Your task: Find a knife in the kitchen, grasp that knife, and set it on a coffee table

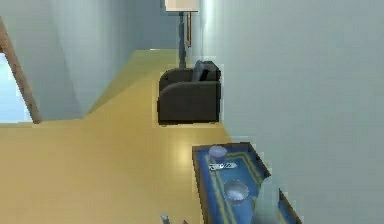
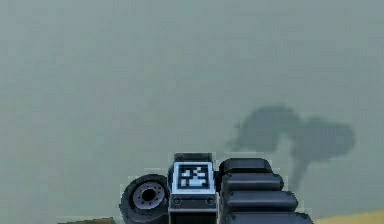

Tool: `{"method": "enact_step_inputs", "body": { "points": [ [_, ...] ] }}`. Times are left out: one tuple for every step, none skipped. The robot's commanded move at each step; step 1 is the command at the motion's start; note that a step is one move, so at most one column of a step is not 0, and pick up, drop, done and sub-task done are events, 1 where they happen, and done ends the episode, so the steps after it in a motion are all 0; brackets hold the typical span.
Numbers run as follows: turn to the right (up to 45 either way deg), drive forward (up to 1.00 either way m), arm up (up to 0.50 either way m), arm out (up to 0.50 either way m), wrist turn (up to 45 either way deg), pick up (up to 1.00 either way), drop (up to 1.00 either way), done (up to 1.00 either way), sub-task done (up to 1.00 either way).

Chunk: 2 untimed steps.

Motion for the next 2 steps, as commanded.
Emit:
{"method": "enact_step_inputs", "body": {
  "points": [
    [-21.0, 0.00, 0.00, 0.00, 0.0, 0.00, 0.00, 0.00, 0.00],
    [45.0, 0.00, 0.00, 0.00, 0.0, 0.00, 0.00, 0.00, 0.00]
  ]
}}
